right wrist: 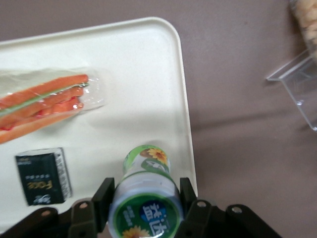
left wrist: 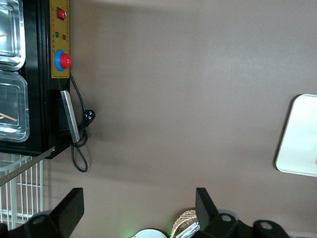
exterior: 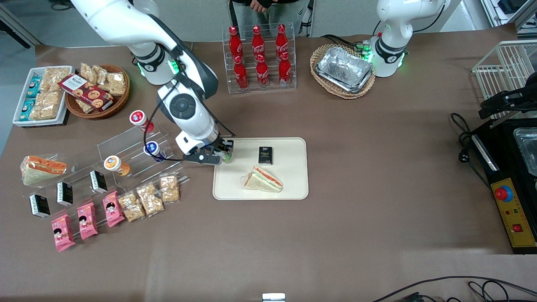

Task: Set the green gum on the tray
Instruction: 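Carry the bottle to the cream tray and lower it beside the black packet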

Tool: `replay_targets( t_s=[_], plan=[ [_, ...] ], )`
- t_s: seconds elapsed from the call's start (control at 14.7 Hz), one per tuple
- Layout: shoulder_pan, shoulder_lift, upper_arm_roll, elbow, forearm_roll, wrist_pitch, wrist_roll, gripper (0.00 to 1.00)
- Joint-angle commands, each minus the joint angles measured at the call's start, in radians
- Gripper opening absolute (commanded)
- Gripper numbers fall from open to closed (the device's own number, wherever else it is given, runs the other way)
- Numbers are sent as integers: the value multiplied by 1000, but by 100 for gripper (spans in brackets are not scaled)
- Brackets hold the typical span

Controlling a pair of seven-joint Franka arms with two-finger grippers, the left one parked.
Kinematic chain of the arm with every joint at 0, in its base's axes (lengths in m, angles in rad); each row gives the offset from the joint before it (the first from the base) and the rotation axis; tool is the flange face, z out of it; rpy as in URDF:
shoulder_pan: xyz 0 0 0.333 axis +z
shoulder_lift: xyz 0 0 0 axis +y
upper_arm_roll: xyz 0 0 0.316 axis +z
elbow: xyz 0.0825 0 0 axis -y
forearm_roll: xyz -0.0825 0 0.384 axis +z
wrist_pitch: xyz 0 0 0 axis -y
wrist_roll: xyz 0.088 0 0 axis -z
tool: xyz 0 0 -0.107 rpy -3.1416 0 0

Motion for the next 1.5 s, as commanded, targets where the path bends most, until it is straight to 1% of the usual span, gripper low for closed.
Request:
replay_targets(
  t_s=[0.0, 0.14, 0.41, 0.48, 0.55, 0.68, 0.75, 0.82, 1.09, 1.23, 1.3, 1.36, 1.43],
  plan=[
    [11, 100, 0, 25, -141, 70, 101, 26],
    [11, 128, 0, 26, -183, 82, 135, 26],
    [13, 138, 2, 31, -183, 84, 140, 27],
    [22, 140, 2, 31, -183, 84, 144, 28],
    [30, 140, 2, 33, -180, 84, 146, 32],
    [30, 145, 2, 34, -182, 84, 152, 86],
    [30, 146, 2, 34, -182, 84, 156, 89],
    [30, 146, 2, 36, -182, 84, 158, 99],
    [28, 143, 2, 37, -185, 84, 156, 99],
    [14, 100, 2, 45, -185, 63, 141, 100],
    [13, 50, 2, 43, -182, 5, 129, 100],
    [10, -7, 2, 46, -168, -84, 98, 100],
    [1, -62, 3, 62, -142, -164, 54, 100]
  ],
)
